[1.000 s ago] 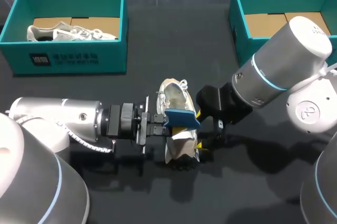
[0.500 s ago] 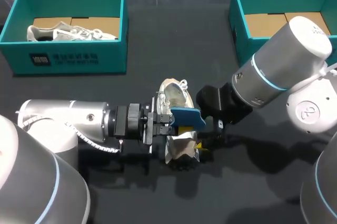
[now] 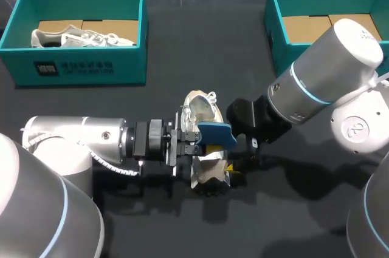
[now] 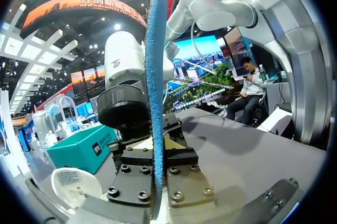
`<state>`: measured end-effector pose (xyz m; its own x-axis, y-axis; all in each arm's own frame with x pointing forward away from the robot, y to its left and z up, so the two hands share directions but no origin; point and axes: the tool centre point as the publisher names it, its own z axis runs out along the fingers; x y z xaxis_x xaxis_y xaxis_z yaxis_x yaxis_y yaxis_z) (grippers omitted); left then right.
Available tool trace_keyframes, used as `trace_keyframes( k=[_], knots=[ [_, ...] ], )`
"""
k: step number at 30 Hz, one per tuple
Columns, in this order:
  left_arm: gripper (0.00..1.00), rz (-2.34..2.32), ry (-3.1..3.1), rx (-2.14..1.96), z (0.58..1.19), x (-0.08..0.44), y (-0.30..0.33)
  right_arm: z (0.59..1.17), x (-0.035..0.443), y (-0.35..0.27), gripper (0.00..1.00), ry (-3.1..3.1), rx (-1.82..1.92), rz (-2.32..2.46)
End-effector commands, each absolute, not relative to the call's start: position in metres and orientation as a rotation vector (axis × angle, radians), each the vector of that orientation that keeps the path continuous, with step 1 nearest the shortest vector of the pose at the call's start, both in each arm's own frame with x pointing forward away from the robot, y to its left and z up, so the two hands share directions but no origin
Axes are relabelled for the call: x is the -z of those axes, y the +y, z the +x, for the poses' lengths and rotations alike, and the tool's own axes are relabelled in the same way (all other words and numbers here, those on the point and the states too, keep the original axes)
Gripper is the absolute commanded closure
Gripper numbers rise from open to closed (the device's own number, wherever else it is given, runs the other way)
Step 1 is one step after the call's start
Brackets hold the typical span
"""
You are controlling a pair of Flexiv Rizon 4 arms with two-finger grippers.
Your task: Take the shoe out of the shoebox, open the shoe tongue, remove and reinsert the insole, then place the shoe into the shoebox
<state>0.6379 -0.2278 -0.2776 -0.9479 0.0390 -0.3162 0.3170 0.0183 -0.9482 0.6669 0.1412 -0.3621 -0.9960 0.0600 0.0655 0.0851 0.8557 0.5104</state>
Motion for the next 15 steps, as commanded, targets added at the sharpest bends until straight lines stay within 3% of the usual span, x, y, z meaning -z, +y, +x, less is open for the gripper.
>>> trace_keyframes(
  k=[1, 15],
  knots=[
    [1.00, 0.378, 2.075, 2.035, 0.640, 0.281, -0.229, 0.666, 0.363, 0.142, 0.00, -2.984, 0.821, -0.117],
    [1.00, 0.413, 2.011, 2.047, 0.649, 0.291, -0.230, 0.666, 0.363, 0.142, 0.00, -2.984, 0.821, -0.117]
  ],
)
